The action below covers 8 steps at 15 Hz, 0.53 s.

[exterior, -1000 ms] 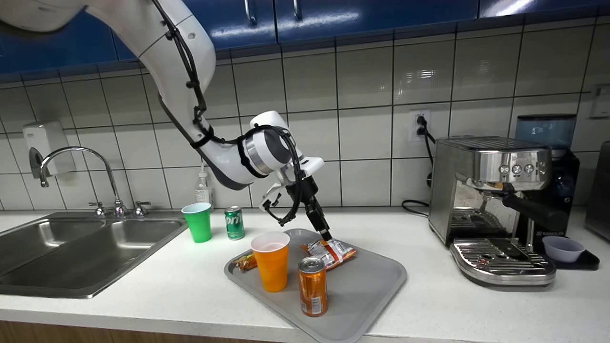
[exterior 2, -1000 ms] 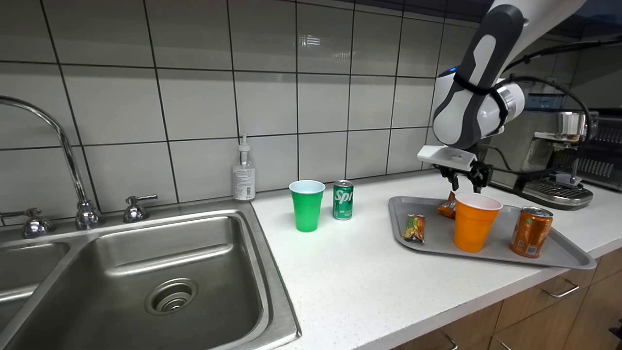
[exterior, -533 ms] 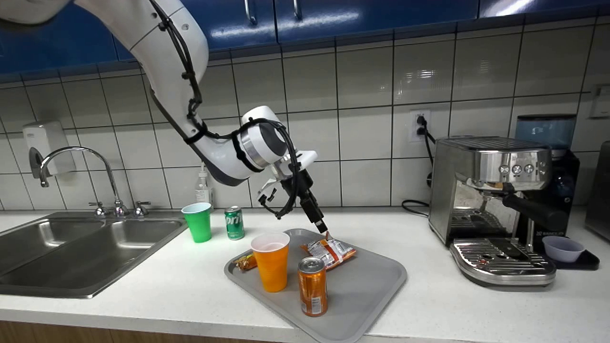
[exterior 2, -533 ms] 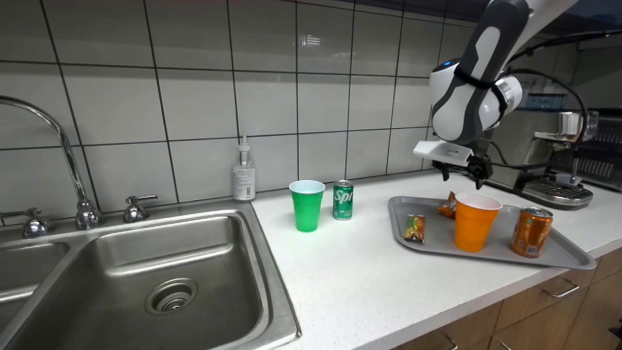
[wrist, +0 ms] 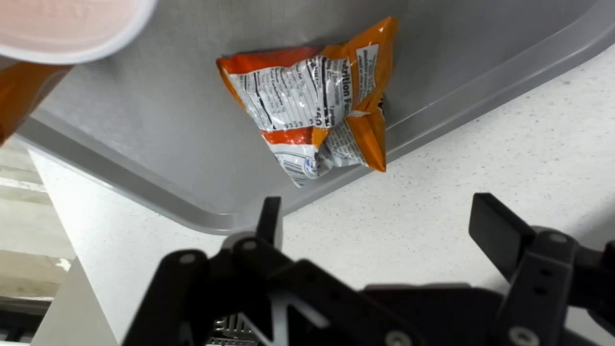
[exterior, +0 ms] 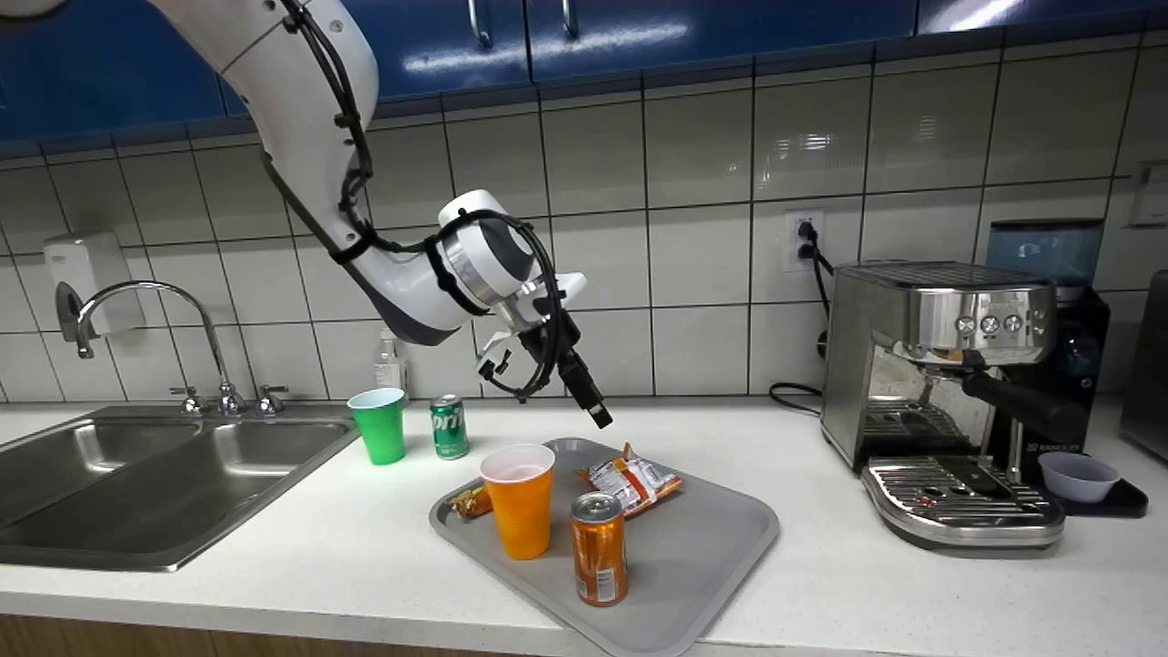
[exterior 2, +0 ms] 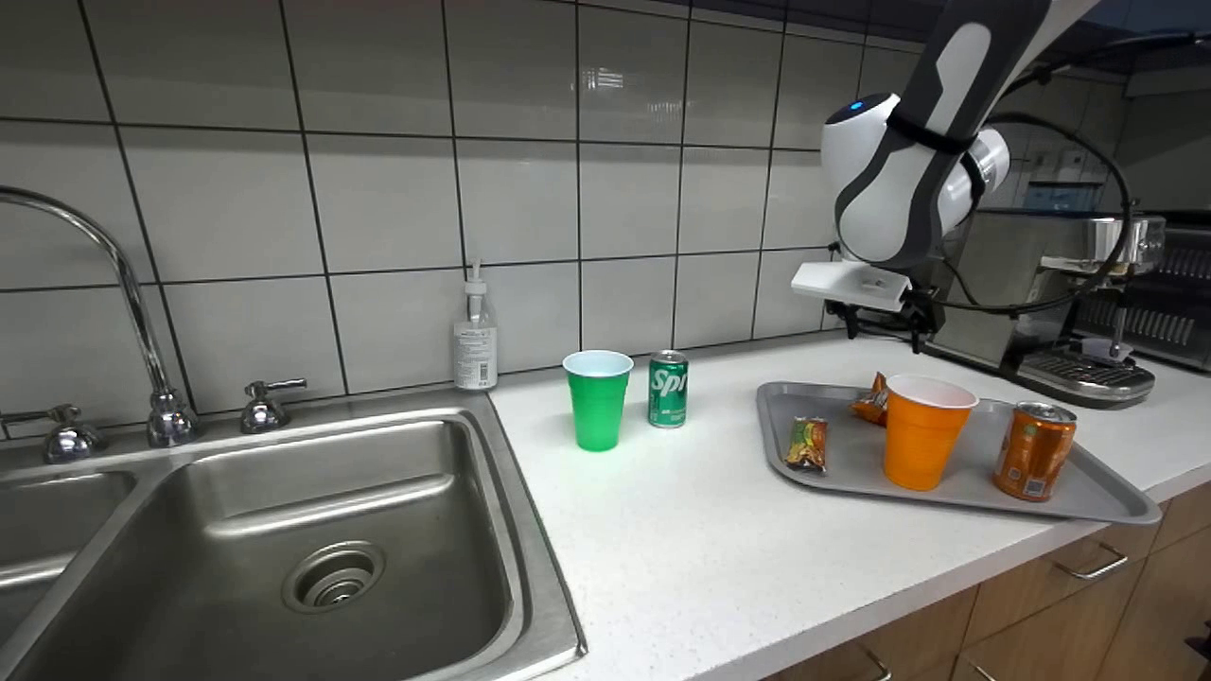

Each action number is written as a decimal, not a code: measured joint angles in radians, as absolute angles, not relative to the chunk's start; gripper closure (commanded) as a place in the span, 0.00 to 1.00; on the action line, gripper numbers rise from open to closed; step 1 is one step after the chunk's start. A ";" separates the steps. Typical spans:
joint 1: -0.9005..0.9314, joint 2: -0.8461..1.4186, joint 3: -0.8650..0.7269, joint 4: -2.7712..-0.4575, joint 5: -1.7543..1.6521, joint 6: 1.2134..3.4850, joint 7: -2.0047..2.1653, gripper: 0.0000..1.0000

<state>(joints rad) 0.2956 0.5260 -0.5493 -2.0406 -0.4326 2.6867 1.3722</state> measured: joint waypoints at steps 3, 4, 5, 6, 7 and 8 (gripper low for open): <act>0.310 0.504 -0.548 -2.055 -0.472 2.687 1.395 0.00; 0.316 0.495 -0.547 -2.062 -0.486 2.687 1.404 0.00; 0.322 0.486 -0.546 -2.069 -0.502 2.687 1.412 0.00; 0.327 0.477 -0.545 -2.076 -0.518 2.687 1.418 0.00; 0.331 0.467 -0.543 -2.084 -0.534 2.687 1.426 0.00; 0.335 0.457 -0.540 -2.093 -0.552 2.687 1.437 0.00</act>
<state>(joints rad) 0.3352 0.4572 -0.5403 -2.0925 -0.5516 2.6868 1.4369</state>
